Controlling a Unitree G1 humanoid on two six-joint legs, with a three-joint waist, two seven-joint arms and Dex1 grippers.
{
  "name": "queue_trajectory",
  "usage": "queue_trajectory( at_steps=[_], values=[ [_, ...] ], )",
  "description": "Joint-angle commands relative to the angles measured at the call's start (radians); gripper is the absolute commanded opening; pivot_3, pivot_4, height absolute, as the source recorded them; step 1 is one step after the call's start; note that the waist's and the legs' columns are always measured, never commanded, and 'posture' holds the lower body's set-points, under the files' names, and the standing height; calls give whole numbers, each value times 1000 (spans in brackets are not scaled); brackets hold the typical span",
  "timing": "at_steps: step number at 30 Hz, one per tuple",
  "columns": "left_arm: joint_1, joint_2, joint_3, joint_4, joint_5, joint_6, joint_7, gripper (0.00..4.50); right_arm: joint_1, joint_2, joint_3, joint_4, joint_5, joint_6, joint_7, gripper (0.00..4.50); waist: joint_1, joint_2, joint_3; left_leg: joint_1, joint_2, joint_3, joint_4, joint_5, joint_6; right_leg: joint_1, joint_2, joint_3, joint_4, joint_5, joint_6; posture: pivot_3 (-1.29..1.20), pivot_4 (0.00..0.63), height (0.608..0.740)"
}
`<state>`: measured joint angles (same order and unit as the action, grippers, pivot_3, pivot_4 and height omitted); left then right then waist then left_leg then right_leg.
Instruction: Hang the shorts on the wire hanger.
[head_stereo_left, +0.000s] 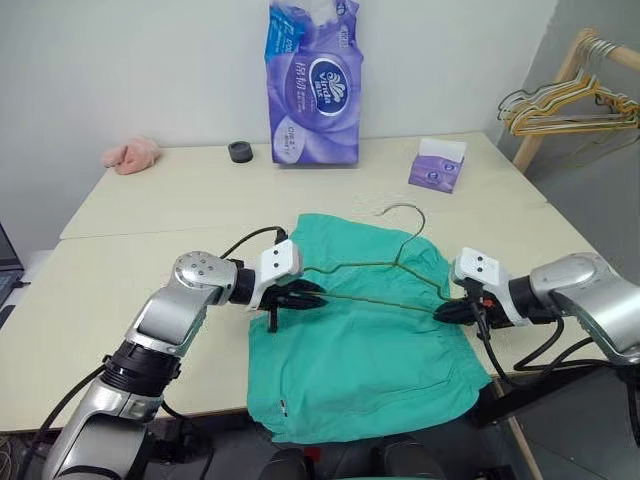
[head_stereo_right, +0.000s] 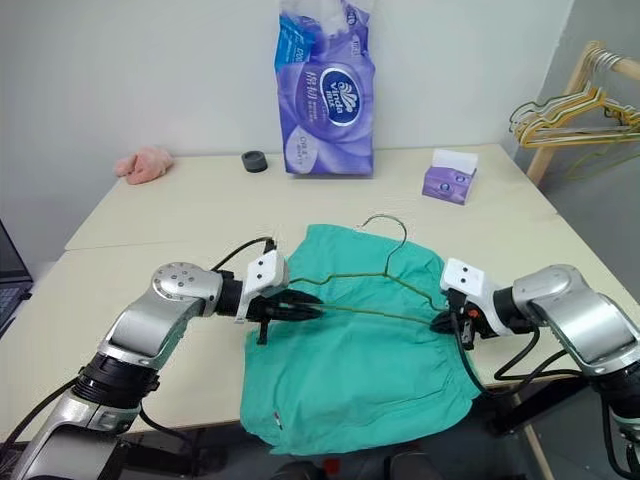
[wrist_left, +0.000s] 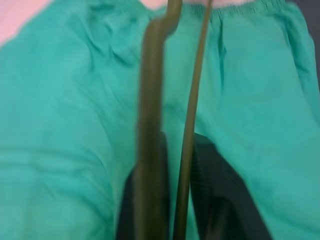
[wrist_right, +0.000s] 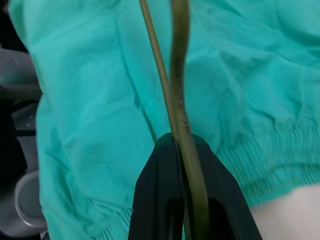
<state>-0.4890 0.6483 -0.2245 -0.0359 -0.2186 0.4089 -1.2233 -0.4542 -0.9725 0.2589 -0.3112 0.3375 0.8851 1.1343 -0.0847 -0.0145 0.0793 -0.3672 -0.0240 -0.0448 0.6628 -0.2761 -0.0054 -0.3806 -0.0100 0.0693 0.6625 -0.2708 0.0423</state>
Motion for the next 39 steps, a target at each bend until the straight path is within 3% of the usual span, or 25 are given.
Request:
queue_trajectory(
  at_steps=[1, 3, 9, 13, 17, 23, 26, 31, 39],
  values=[
    [-34, -38, 50, 9, -33, -18, 44, 1929, -13, 1, -60, -14, 18, 5, -22, 0, 1, 0, 0, 0, 0, 0, 0, 0, 0, 0, 0, 0, 0, 0, 0, -100, 41, 740],
    [-78, -76, 118, 68, -64, -9, 106, 2466, 8, -7, -102, -9, 34, 21, -34, 0, 3, 0, 0, 0, 0, 0, 0, 0, 0, 0, 0, 0, 0, 0, 0, -100, 41, 740],
    [-149, -78, 215, 183, -108, 9, 155, 2466, 163, -65, -298, 0, 82, 67, -70, 0, 6, 0, 0, -2, -1, -2, 1, 0, 0, 0, 0, -2, 0, 0, 0, -116, 40, 740],
    [-135, -65, 224, 213, -105, -5, 141, 2466, 365, -74, -518, -7, 108, 118, -108, 0, 5, -1, 0, -2, -1, -2, 1, -1, -1, 0, -1, -2, 0, 1, -2, -137, 47, 740],
    [-89, -65, 167, 165, -100, -10, 85, 2466, 574, -17, -726, -45, 137, 191, -147, 0, 3, 0, 0, -3, -1, -2, 1, -1, -1, -1, -1, -2, 0, 1, -1, -153, 54, 740],
    [-52, -74, 105, 121, -101, -11, 44, 2466, 847, 115, -941, -150, 202, 275, -175, 0, -1, -1, 0, -2, -1, -1, 1, -1, -1, 1, 1, 0, 0, 0, 1, -176, 55, 740],
    [-50, -84, 76, 116, -95, -20, 28, 2466, 967, 175, -987, -188, 223, 291, -186, 0, -4, 0, 0, 1, 0, 0, 0, -1, -1, 3, 2, 0, -1, 0, 1, -188, 53, 740],
    [-67, -100, 61, 119, -99, -17, 20, 2466, 1038, 201, -968, -241, 261, 305, -193, 0, -22, 1, -1, 2, 0, 5, 0, -1, -1, 3, 5, 2, -1, -1, 1, -199, 53, 740],
    [-70, -101, 58, 91, -122, -7, -24, 2466, 944, 167, -939, -237, 353, 359, -214, 0, -29, 0, -1, 2, 0, 5, 0, -1, -1, 3, 7, 2, -3, -1, 2, -193, 56, 740]
  ],
)
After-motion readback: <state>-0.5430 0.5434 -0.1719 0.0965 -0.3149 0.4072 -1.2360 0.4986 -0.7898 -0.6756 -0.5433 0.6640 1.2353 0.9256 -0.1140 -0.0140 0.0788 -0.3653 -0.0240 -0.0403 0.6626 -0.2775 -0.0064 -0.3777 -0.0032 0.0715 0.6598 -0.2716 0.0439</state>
